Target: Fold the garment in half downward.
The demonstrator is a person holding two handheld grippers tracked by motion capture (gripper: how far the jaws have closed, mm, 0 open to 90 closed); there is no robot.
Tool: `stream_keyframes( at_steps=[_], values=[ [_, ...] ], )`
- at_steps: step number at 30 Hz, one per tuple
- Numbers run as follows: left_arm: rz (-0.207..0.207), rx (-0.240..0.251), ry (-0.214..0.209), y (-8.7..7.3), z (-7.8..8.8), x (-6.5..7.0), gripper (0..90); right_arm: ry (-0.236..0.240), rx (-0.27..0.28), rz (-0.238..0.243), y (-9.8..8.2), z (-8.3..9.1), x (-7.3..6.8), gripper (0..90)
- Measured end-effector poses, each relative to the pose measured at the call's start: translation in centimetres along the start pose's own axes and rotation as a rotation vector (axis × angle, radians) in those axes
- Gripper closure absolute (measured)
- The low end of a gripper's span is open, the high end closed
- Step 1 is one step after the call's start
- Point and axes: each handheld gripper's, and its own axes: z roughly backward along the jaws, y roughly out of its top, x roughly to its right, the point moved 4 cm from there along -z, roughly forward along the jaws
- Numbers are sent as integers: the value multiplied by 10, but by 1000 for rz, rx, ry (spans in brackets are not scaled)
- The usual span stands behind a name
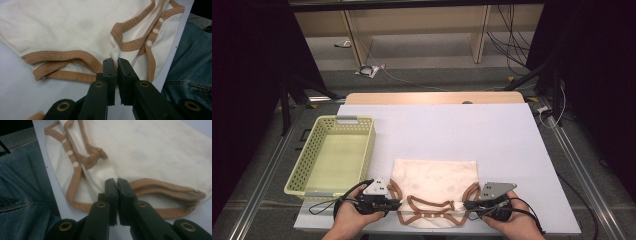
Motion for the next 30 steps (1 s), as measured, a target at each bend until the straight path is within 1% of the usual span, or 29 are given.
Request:
stream_keyframes(
  at_steps=[5, 10, 13, 17, 21, 23, 26, 27, 28, 30],
  values=[
    [3, 6, 4, 1, 1, 1, 849, -2, 6, 1, 1, 1, 1, 880],
    [-8, -7, 2, 0, 0, 2, 849, 4, 2, 4, 0, 1, -1, 880],
    [-9, -7, 2, 0, 0, 2, 848, 12, -5, 10, 0, 0, -1, 880],
    [-8, -12, -1, 0, 0, 3, 844, 29, -26, 13, -3, -1, -3, 880],
    [-1, -31, -19, -4, 1, 5, 824, 36, -36, 15, -5, 0, -5, 879],
    [-2, -40, -21, -7, 3, 7, 807, 44, -43, 17, -6, 0, -7, 879],
    [-18, -30, -24, -9, 5, 9, 774, 54, -55, 27, -8, 0, -10, 878],
    [-16, -24, -19, -9, 7, 9, 765, 57, -60, 26, -8, 1, -11, 878],
    [-17, -18, -18, -9, 9, 9, 757, 61, -62, 38, -8, 1, -12, 877],
    [-14, -2, -13, -9, 13, 9, 738, 64, -62, 37, -9, 3, -14, 876]
  ],
)
